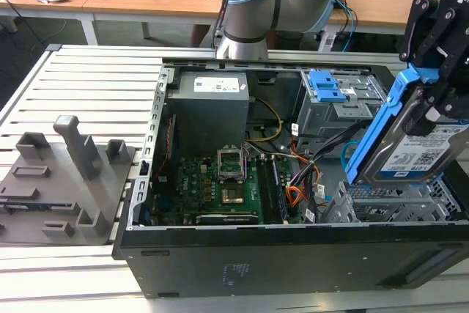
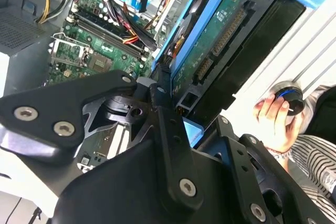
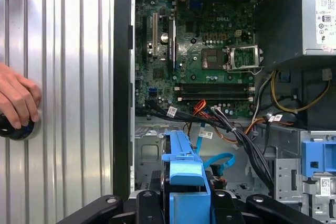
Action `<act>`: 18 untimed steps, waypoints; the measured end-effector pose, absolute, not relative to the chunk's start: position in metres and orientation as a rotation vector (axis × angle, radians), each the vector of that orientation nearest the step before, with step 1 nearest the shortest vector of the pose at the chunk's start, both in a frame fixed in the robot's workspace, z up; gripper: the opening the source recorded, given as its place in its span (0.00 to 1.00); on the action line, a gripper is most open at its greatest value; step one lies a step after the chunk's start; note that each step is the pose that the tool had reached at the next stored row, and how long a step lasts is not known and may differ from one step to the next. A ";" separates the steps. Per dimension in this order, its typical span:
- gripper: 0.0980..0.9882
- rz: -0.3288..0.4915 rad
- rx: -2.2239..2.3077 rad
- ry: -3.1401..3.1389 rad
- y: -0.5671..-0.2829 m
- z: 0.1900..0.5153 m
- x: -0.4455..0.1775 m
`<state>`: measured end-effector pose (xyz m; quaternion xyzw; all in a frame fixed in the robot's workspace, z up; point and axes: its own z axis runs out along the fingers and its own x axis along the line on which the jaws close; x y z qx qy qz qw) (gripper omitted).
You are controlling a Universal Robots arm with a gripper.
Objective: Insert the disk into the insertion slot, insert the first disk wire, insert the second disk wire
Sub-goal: 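Insert the disk into the insertion slot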
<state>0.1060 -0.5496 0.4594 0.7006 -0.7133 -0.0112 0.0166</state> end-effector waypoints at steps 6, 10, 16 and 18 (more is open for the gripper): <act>0.30 -0.035 2.178 -2.217 -0.549 0.458 0.112; 0.30 -0.035 2.178 -2.217 -0.549 0.455 0.113; 0.30 -0.035 2.178 -2.217 -0.549 0.450 0.113; 0.30 -0.035 2.178 -2.217 -0.549 0.449 0.113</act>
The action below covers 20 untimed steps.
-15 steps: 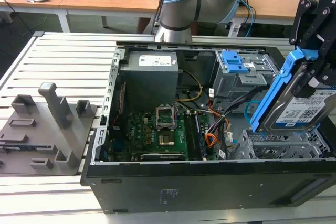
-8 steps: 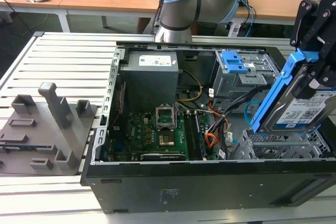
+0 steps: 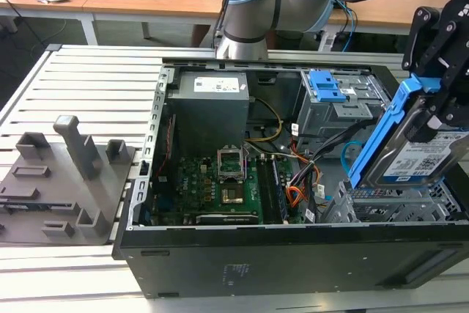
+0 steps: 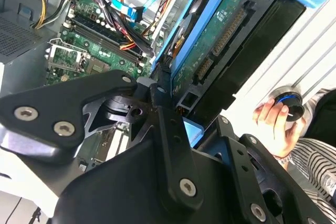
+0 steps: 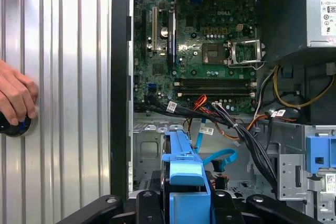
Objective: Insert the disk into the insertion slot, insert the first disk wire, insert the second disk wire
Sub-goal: 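Insert the disk into the insertion slot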
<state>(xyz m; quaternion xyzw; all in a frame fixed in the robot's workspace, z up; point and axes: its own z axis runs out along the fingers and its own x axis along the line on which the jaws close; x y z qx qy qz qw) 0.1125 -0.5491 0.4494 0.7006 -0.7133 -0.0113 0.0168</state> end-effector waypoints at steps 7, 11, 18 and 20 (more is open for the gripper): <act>0.30 -0.035 2.178 -2.217 -0.549 0.446 0.113; 0.30 -0.035 2.178 -2.217 -0.549 0.442 0.112; 0.30 -0.035 2.178 -2.217 -0.549 0.437 0.114; 0.30 -0.035 2.178 -2.217 -0.548 0.435 0.116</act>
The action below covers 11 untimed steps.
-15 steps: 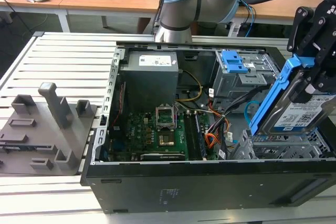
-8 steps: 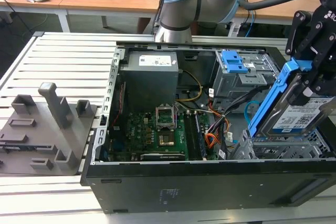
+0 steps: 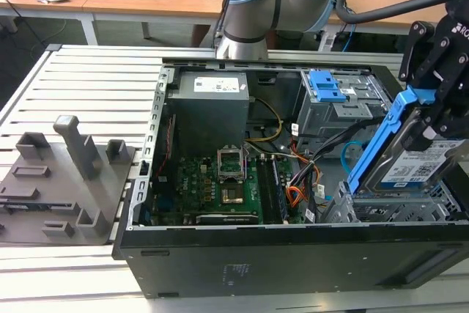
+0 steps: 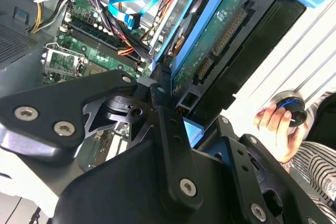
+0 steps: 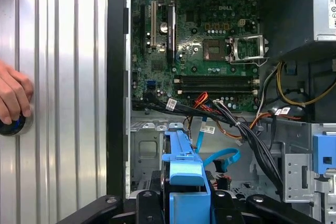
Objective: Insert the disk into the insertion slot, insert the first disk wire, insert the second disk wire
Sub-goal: 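Insert the disk into the insertion slot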
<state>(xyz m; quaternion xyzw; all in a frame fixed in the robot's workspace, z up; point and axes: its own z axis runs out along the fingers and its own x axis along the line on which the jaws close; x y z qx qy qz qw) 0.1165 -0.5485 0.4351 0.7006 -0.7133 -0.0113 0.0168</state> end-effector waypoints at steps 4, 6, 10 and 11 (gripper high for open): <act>0.30 -0.035 2.178 -2.217 -0.548 0.430 0.117; 0.30 -0.035 2.178 -2.217 -0.548 0.428 0.117; 0.30 -0.035 2.178 -2.217 -0.548 0.423 0.117; 0.30 -0.035 2.178 -2.217 -0.548 0.423 0.117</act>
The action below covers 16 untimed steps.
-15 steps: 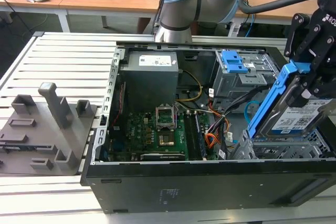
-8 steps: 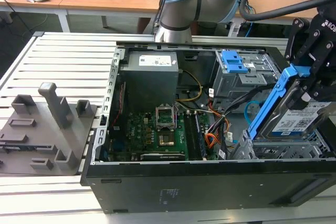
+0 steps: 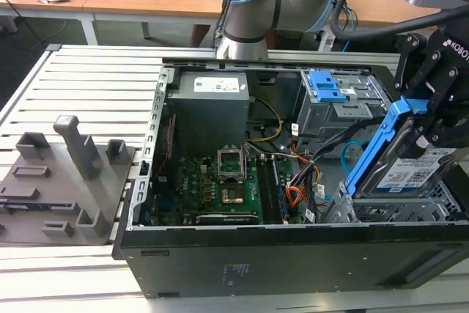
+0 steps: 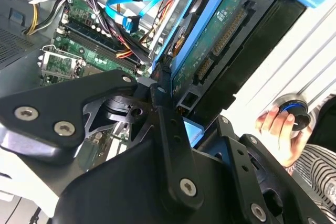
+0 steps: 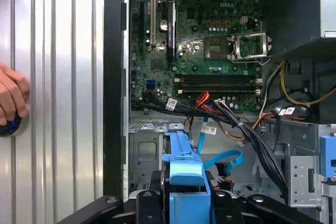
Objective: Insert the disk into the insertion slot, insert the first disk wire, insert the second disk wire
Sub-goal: 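Insert the disk into the insertion slot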
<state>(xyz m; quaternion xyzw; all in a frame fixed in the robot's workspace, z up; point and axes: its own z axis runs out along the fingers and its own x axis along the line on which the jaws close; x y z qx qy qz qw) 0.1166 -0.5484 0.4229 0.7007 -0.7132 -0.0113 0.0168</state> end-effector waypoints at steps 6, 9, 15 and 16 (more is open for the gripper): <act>0.30 -0.035 2.178 -2.217 -0.548 0.417 0.117; 0.30 -0.035 2.178 -2.217 -0.548 0.414 0.117; 0.30 -0.035 2.178 -2.217 -0.548 0.407 0.117; 0.30 -0.035 2.178 -2.217 -0.548 0.406 0.117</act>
